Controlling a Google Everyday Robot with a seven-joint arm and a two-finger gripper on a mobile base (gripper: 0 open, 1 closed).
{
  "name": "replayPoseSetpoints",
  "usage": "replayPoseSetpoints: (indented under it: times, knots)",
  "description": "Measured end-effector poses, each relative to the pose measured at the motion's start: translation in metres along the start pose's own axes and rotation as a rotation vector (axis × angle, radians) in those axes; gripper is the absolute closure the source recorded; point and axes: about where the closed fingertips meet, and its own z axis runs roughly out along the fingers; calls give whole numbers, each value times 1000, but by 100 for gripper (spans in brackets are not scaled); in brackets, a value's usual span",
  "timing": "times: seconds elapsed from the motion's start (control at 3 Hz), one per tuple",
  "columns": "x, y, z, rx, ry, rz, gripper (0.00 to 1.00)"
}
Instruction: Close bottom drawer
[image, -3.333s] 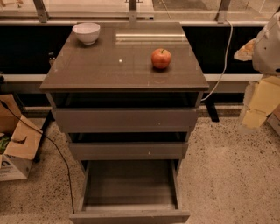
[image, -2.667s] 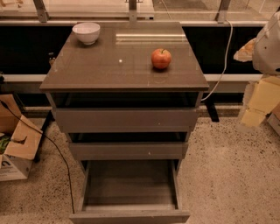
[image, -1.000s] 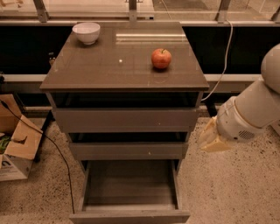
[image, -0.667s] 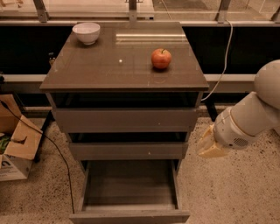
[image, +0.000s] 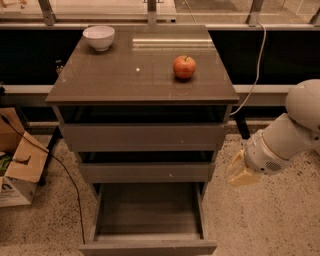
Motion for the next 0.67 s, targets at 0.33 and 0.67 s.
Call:
replayPoseSetpoints:
  times: [0.33,0.67]
  knots:
    - [6,10,25,-47,-32,23,100]
    - [15,18,56,-99,-74,60,100]
